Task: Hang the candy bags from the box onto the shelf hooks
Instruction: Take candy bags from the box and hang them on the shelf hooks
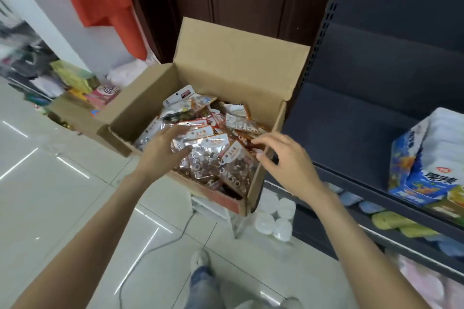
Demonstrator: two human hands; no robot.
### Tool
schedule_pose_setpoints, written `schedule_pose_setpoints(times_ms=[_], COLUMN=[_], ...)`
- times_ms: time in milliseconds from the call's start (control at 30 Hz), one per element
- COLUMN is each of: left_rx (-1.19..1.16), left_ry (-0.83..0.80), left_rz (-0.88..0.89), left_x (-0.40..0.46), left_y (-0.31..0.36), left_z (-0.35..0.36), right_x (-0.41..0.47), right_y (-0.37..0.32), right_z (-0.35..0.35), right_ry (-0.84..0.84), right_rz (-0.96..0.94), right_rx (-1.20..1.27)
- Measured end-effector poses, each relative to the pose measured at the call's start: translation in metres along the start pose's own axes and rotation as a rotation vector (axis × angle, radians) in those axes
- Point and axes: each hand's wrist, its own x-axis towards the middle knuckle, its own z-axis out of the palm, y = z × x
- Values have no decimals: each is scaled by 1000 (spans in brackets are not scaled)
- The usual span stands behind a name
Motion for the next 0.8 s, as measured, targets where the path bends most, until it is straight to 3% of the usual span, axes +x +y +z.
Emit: schedule_pose_setpoints(times_ms=[67,233,367,500,800], left_rx=[64,212,364,458,187], left_ry=[-117,-394,-586,-629,-572], left_rz=[3,60,119,159,239], left_x=[31,91,111,119,117], left_y=[-23,-55,-62,-65,-64], left_z=[-5,2,18,28,37], right_x=[38,105,117,119,121], right_y=[-10,-10,-2,2,6], right_z=[23,64,87,97,104], right_ry=[-89,-547,-712,-688,-471], right_rz=[68,228,321,356,320], right_rx=[-71,-323,-289,-234,-184])
